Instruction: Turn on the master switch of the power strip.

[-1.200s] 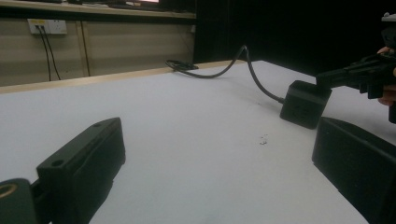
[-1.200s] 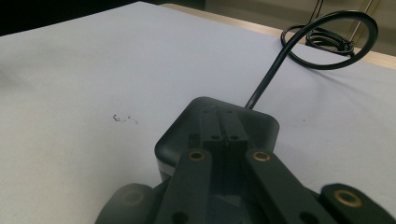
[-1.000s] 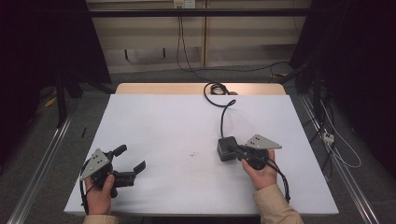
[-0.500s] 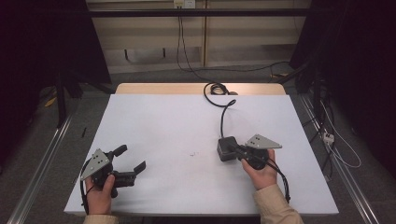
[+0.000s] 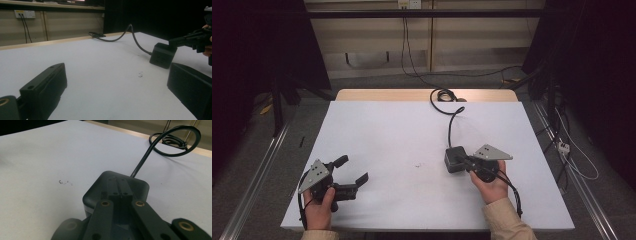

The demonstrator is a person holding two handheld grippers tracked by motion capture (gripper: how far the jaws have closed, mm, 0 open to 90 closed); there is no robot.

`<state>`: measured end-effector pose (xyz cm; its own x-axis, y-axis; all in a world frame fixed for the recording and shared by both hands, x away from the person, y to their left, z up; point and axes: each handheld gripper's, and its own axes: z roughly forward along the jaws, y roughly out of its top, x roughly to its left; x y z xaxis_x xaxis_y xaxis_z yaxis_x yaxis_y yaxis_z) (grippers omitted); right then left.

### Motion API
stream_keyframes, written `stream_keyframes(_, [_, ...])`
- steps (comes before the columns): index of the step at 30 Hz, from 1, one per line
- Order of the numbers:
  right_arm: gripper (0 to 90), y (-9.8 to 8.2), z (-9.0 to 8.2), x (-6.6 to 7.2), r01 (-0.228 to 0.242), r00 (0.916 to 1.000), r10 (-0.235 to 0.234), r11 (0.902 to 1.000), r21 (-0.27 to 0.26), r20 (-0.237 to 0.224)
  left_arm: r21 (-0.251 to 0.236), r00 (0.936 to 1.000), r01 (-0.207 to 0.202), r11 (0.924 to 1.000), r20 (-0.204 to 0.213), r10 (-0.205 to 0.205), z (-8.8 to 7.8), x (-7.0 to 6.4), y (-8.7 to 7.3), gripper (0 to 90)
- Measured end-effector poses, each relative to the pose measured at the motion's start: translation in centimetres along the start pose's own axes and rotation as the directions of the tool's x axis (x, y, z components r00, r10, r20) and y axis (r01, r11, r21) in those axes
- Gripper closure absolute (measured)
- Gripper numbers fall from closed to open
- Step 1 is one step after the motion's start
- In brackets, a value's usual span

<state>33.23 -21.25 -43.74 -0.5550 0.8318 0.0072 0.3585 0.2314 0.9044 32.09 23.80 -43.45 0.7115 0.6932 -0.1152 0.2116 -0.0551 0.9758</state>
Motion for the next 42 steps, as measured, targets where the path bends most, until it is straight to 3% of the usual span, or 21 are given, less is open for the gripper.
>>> stream_keyframes(4, [90.0,0.0,0.0,-0.1,-0.02,0.9998,0.02,0.9998,-0.006,-0.007,0.002,1.0,0.001,1.0,-0.001,-0.001,0.0,0.1,0.0,2.4])
stream_keyframes(6, [90.0,0.0,0.0,0.0,0.011,0.9999,-0.011,0.9999,-0.007,-0.002,0.002,1.0,0.001,1.0,0.0,-0.001,0.0,0.1,0.0,2.4])
stream_keyframes(9, [90.0,0.1,-0.1,-0.2,0.004,1.0,-0.004,0.9999,-0.01,0.004,0.001,1.0,0.002,1.0,0.002,-0.002,0.1,0.1,0.0,2.4])
stream_keyframes(13, [90.0,0.1,-0.1,0.0,-0.007,0.9995,0.006,0.9996,-0.028,-0.032,0.002,1.0,0.005,1.0,-0.002,-0.005,0.1,0.1,0.0,2.4])
stream_keyframes(17, [89.6,0.3,-0.2,0.1,0.0,0.9994,-0.002,0.9991,-0.042,-0.035,-0.001,1.0,-0.001,1.0,-0.006,0.001,0.0,0.2,0.0,2.3])
stream_keyframes(19, [81.6,0.2,-0.3,0.1,-0.003,0.9989,0.001,0.9992,-0.04,-0.046,-0.001,1.0,0.001,1.0,-0.006,-0.001,0.0,0.2,0.0,2.3])
stream_keyframes(29, [61.5,0.3,-0.4,-0.2,-0.061,0.9959,0.058,0.9969,-0.048,-0.069,0.008,1.0,-0.003,1.0,0.003,0.003,0.3,0.1,0.0,2.3])
stream_keyframes(35, [39.1,0.2,-0.5,-0.4,-0.1,0.9921,0.096,0.9937,-0.051,-0.081,0.003,1.0,0.001,1.0,0.005,-0.001,0.5,0.1,0.1,2.3])
stream_keyframes(38, [32.5,0.1,-0.8,-0.5,-0.122,0.9888,0.116,0.9907,-0.06,-0.094,0.005,0.9999,-0.006,1.0,0.012,0.006,0.8,0.0,0.1,2.3])
stream_keyframes(42, [26.2,0.1,-1.2,-0.6,-0.111,0.9904,0.104,0.9913,-0.071,-0.091,0.008,0.9998,-0.002,1.0,0.019,0.002,1.0,0.0,0.1,2.3])
